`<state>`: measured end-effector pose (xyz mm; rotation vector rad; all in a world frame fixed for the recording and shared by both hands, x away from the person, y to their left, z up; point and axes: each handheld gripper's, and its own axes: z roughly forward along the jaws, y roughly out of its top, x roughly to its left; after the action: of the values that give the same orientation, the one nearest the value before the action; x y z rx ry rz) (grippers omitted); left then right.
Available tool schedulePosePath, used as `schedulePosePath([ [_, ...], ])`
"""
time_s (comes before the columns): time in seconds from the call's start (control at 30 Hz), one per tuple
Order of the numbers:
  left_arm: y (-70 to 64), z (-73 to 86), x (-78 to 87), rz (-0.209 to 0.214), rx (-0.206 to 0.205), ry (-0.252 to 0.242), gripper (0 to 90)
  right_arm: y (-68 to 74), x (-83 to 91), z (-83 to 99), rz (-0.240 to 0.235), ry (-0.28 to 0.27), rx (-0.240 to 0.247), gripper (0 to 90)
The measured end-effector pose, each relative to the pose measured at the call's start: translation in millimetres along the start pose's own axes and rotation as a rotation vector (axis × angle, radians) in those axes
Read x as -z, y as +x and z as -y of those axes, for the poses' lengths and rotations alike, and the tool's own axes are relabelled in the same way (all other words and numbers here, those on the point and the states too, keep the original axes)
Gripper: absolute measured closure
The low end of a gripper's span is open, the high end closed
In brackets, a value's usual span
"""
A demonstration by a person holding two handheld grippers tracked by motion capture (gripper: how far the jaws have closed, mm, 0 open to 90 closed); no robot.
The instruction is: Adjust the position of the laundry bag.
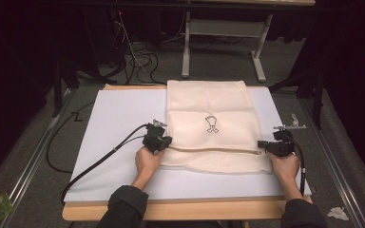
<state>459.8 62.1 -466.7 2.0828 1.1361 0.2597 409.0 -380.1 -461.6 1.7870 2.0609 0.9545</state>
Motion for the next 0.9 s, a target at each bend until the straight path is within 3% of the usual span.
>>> schedulePosePath([
  [0.53, 2.1, -5.7, 20.3, 0.002, -0.035, -0.057, 89.1, 2.5, 8.4, -0.1, -0.034, -0.04, 0.015, 88.6],
  [0.9, 8.6, -5.3, 32.5, -0.003, -0.035, -0.083, 89.2, 8.9, 10.8, -0.7, -0.057, -0.051, 0.035, 88.6],
])
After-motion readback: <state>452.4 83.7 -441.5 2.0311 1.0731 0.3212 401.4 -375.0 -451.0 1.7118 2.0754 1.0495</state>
